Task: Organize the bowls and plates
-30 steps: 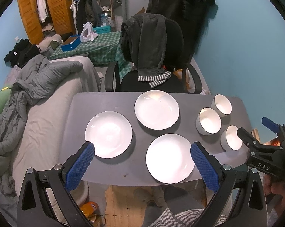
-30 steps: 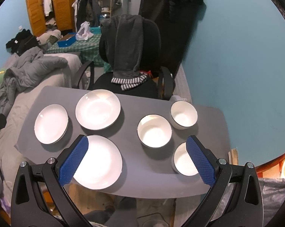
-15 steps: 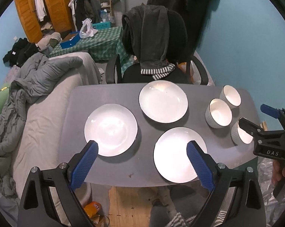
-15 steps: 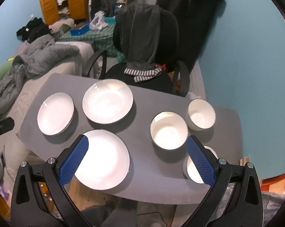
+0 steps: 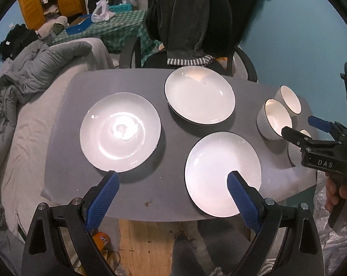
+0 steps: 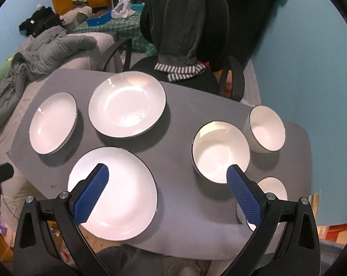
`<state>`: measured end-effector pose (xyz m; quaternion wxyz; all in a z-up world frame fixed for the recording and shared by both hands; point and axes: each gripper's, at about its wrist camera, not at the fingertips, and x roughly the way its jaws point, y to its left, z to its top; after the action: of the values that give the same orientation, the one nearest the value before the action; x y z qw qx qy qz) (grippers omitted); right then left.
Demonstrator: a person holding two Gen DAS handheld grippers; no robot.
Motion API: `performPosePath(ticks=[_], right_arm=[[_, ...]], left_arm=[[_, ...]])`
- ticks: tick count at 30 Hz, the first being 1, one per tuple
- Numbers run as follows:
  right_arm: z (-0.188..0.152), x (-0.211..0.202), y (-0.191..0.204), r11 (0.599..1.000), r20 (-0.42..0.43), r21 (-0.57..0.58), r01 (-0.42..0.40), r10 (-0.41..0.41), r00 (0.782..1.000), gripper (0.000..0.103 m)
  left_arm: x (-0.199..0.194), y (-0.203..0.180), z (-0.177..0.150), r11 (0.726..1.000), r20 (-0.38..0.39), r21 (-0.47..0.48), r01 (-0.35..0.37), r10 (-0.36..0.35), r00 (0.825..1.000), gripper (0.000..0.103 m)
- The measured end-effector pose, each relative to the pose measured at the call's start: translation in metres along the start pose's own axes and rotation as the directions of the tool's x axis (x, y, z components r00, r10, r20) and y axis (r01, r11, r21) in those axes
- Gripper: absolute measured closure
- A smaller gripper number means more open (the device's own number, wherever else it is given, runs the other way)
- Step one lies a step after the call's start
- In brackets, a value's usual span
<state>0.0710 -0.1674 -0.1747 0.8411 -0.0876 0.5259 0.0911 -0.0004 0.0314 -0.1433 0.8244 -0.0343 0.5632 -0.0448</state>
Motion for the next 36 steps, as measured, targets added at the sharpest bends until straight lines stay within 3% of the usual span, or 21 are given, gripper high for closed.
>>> performPosePath(ticks=[8,10,12,18,30,36], right_arm=[[-0.009,0.036,-0.007,0.997,-0.071,0.055,-0.046,0.05,0.996,0.002],[-0.013,0.046,-0.011,0.995,-0.096,0.076,-0.057,0.064,0.993,0.004],[-0.016,0.051,-0.011,0.994,-0.114,0.085,-0.064,0.073,0.991,0.006],[-0.024,0.07,-0.011,0.993,-0.182,0.068,-0.1,0.111,0.977,0.006],[-0.042,0.098,-0.018,0.99,-0.299,0.027,-0.137,0.139,0.944,0.007],[-0.052,0.107,-0.025,0.986,-0.342,0.029,-0.161,0.161,0.926,0.026]], left_arm=[[0.032,0.009,-0.005,1.0,-0.047,-0.017,0.002,-0.003,0.999,0.007],[0.037,0.009,-0.005,0.999,-0.053,-0.017,0.031,-0.032,0.998,0.016],[0.045,0.008,-0.006,0.998,-0.078,-0.017,0.056,-0.058,0.995,0.017],[0.07,0.006,-0.01,1.0,-0.14,-0.024,0.015,-0.018,0.99,0.017],[0.106,0.001,-0.019,0.998,-0.22,-0.069,0.014,-0.029,0.975,0.017],[0.12,0.0,-0.018,0.996,-0.251,-0.093,0.014,-0.037,0.967,0.025]])
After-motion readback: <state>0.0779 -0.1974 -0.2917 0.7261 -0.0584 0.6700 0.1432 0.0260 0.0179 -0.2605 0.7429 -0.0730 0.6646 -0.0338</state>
